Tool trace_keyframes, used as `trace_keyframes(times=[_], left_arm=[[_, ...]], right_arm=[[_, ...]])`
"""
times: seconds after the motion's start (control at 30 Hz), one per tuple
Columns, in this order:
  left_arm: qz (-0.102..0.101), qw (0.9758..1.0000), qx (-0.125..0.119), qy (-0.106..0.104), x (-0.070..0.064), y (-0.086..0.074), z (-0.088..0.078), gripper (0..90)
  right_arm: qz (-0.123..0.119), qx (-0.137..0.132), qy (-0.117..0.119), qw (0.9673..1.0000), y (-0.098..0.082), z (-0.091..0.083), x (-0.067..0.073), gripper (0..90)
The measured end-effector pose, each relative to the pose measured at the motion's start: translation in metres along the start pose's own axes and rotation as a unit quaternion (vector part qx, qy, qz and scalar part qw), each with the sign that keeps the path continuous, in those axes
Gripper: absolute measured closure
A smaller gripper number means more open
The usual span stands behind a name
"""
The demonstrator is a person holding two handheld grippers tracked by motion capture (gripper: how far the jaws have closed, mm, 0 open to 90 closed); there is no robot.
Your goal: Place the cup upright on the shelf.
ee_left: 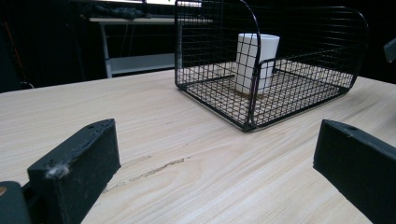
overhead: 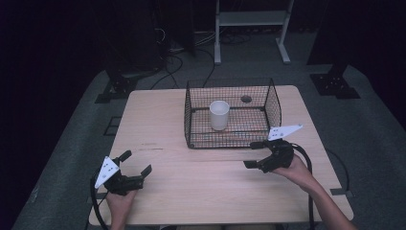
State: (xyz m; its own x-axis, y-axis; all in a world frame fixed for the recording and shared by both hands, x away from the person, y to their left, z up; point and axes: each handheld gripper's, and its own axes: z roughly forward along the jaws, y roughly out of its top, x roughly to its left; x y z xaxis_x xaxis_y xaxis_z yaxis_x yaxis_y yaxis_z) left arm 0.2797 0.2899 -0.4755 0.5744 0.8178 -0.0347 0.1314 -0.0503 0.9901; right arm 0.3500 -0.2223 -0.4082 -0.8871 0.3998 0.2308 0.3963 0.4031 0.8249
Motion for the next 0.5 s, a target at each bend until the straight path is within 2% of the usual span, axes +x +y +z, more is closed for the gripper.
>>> trace_keyframes(times=[0.3, 0.5], left_arm=[[0.0, 1.0, 0.0, 0.001, 0.0, 0.0, 0.0, 0.0], [0.0, 1.0, 0.001, 0.0, 0.0, 0.0, 0.0, 0.0]], right_arm=[[0.007, 0.004, -0.005, 1.0, -0.006, -0.006, -0.001, 13.2], [0.008, -0.001, -0.016, 0.9998, -0.014, -0.012, -0.002, 13.2]])
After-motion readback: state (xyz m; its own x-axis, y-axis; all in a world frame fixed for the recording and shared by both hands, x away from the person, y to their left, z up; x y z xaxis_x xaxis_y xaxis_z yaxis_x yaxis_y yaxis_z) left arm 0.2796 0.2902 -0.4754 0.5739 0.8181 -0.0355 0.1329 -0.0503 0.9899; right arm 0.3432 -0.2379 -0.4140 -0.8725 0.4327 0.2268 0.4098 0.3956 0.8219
